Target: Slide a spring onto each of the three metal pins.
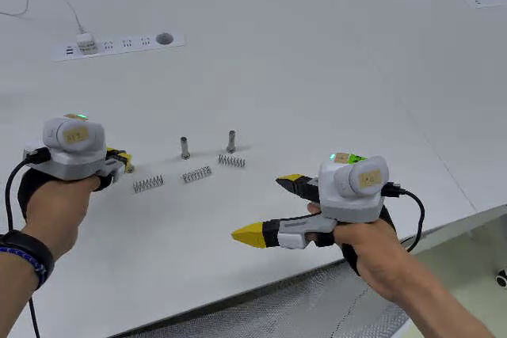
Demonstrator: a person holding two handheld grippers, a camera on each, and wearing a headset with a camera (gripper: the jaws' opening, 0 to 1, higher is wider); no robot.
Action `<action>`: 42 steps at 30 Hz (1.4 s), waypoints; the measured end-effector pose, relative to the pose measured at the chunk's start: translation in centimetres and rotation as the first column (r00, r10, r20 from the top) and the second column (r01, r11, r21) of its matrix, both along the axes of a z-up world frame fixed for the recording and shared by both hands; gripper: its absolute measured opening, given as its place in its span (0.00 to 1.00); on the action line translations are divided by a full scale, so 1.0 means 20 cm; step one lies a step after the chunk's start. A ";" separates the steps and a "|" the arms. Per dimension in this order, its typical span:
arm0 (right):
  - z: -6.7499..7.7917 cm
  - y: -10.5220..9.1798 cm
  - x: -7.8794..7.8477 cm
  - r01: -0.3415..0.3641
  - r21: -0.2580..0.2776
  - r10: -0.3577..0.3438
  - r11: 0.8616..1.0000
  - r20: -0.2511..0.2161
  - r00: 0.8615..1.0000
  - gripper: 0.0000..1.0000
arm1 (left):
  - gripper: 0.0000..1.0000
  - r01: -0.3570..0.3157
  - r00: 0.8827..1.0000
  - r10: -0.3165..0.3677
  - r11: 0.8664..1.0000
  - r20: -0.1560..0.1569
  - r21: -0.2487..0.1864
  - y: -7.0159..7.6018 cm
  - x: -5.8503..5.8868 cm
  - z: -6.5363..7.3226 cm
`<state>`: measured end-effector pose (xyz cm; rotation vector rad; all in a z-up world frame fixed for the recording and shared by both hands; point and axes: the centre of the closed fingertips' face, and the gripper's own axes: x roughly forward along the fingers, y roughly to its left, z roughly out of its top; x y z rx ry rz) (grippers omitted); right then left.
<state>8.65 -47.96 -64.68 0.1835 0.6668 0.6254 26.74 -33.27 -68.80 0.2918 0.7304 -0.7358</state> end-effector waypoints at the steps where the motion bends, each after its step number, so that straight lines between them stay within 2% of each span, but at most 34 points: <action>1: 0.00 0.00 0.00 0.000 0.001 0.000 1.000 0.000 1.000 0.88 | 0.08 0.002 1.000 -0.002 1.000 -0.001 -0.001 -0.01 0.00 0.00; 8: 0.00 0.00 0.00 0.001 0.002 -0.001 1.000 0.001 1.000 0.88 | 0.08 0.011 1.000 -0.011 1.000 0.010 0.006 -0.02 -0.02 0.01; 13: 0.00 0.00 0.01 0.000 0.002 0.000 1.000 0.003 1.000 0.88 | 0.09 0.027 1.000 -0.027 0.999 0.007 0.029 -0.02 -0.03 -0.01; 18: 0.01 0.00 0.00 0.006 0.005 -0.006 1.000 0.007 1.000 0.88 | 0.13 0.021 1.000 -0.021 0.999 -0.005 0.030 -0.01 -0.04 -0.01; 22: 0.00 -0.01 0.00 0.002 0.002 -0.002 1.000 0.003 1.000 0.88 | 0.20 0.012 0.999 -0.012 1.000 -0.032 0.024 0.01 -0.06 -0.03; 35: -0.02 0.01 -0.02 -0.009 0.005 0.009 1.000 -0.003 1.000 0.88 | 0.28 -0.044 0.997 0.045 0.999 -0.067 0.022 0.15 -0.19 -0.07; 42: -0.02 0.02 -0.03 -0.022 0.001 0.022 1.000 -0.006 1.000 0.88 | 0.31 -0.067 0.994 0.067 0.998 -0.086 0.003 0.23 -0.24 -0.11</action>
